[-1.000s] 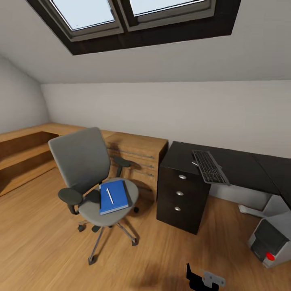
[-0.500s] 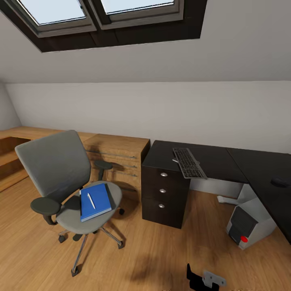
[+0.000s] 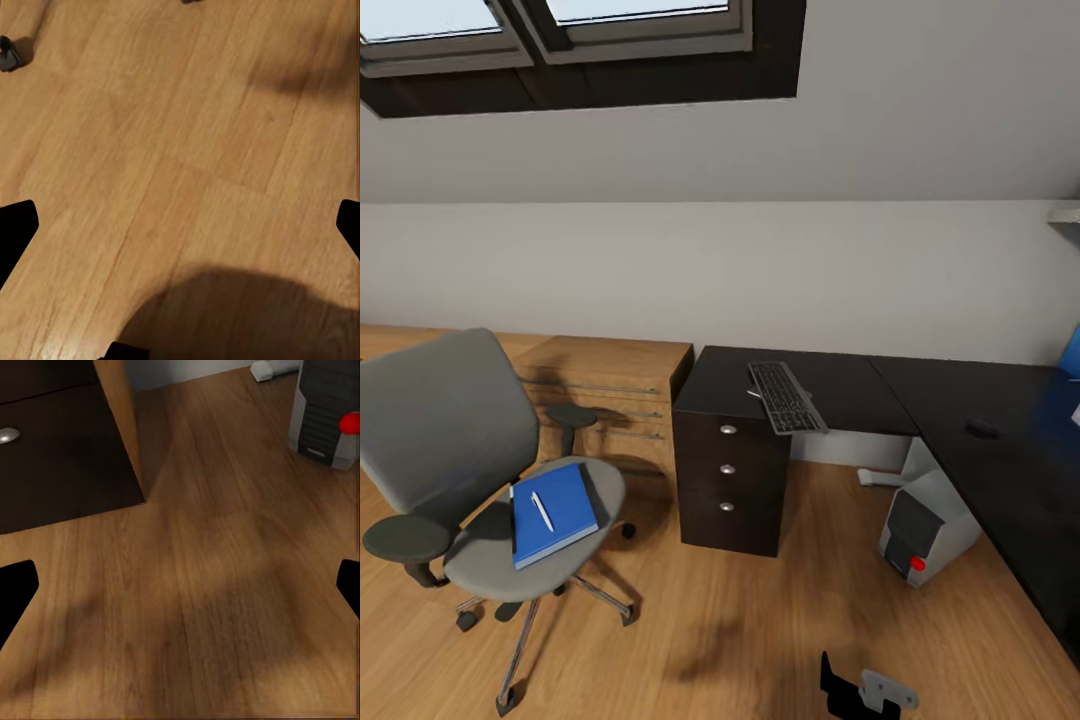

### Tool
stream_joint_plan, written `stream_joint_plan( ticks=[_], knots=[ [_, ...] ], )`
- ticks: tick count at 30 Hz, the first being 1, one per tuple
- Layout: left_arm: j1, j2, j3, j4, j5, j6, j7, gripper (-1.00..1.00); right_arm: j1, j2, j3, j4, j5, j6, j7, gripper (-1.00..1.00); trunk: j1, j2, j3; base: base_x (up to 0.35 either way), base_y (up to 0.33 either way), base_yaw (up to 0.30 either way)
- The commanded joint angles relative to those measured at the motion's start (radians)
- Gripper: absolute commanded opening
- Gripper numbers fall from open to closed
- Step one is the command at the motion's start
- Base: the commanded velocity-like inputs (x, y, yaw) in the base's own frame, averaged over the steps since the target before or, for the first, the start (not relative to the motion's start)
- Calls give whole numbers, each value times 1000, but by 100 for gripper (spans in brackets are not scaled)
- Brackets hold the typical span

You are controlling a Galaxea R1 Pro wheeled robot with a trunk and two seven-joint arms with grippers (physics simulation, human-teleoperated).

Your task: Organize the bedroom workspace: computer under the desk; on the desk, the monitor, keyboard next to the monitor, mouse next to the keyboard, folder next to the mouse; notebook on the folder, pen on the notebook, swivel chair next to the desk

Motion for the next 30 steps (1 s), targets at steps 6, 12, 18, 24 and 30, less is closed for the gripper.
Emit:
stream_joint_plan(
  ticks=[6,12,18,24,30],
  knots=[
    [-1,2,-5,0,11,-123,11,100,-1,3,3,2,-7,5,0,100,-4,7,1,0,0,-17],
    [-1,-3,-11,62,9,-154,13,100,25,14,4,1,-1,5,0,100,-27,49,20,0,0,-1],
    [-1,-6,-12,77,9,-72,9,100,28,13,5,1,2,5,-2,100,-50,91,39,0,0,0],
    [-1,-4,-13,71,10,71,6,100,28,15,6,1,4,2,0,100,-73,133,58,0,0,0],
    [-1,-4,-13,70,10,76,6,100,28,15,5,1,4,4,-2,100,-96,175,76,0,0,0]
  ],
)
